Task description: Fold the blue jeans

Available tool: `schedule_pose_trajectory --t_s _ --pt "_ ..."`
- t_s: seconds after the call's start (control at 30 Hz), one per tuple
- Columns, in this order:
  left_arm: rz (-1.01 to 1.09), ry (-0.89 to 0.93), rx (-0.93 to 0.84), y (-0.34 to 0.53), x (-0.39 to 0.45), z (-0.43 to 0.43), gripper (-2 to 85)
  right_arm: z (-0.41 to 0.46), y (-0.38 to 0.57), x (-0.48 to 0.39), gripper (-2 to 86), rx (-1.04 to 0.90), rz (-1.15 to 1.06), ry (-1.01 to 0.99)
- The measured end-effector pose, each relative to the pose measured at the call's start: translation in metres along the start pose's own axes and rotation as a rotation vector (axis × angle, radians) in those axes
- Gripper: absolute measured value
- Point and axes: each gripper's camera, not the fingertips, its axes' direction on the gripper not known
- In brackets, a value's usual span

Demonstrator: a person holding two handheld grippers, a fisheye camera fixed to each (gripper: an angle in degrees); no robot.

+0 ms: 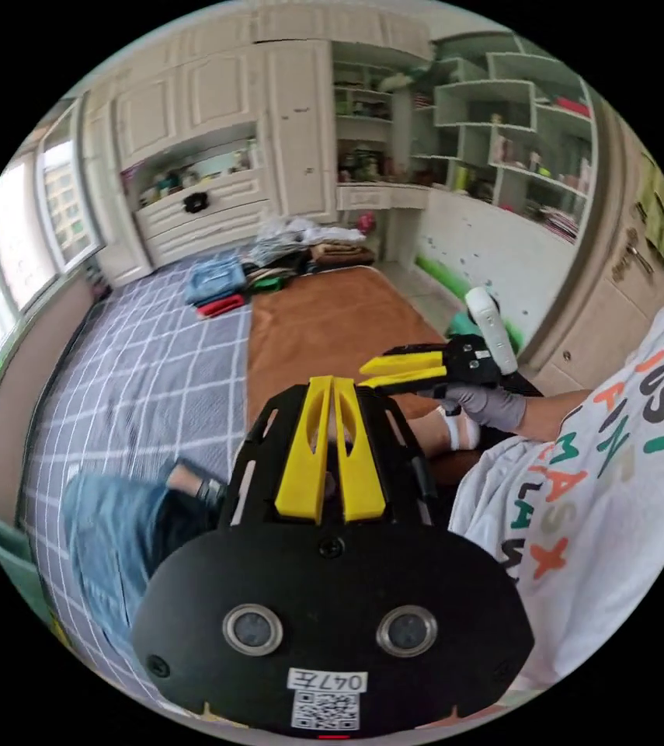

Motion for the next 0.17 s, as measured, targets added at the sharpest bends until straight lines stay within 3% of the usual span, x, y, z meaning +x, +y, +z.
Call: schedule_pose_trajectory --t_s 0.1,0.17 --pt "0.103 0.117 0.058 -0.077 -0.006 0.062 -1.0 0.006 0.025 0.035 -0.9 -0.076 0.105 -0.111" --pt "0.117 0.222 0.052 -0.124 -0.016 0.102 -1.0 0.011 0.038 0.047 -1.1 -0.100 0.126 -0.075"
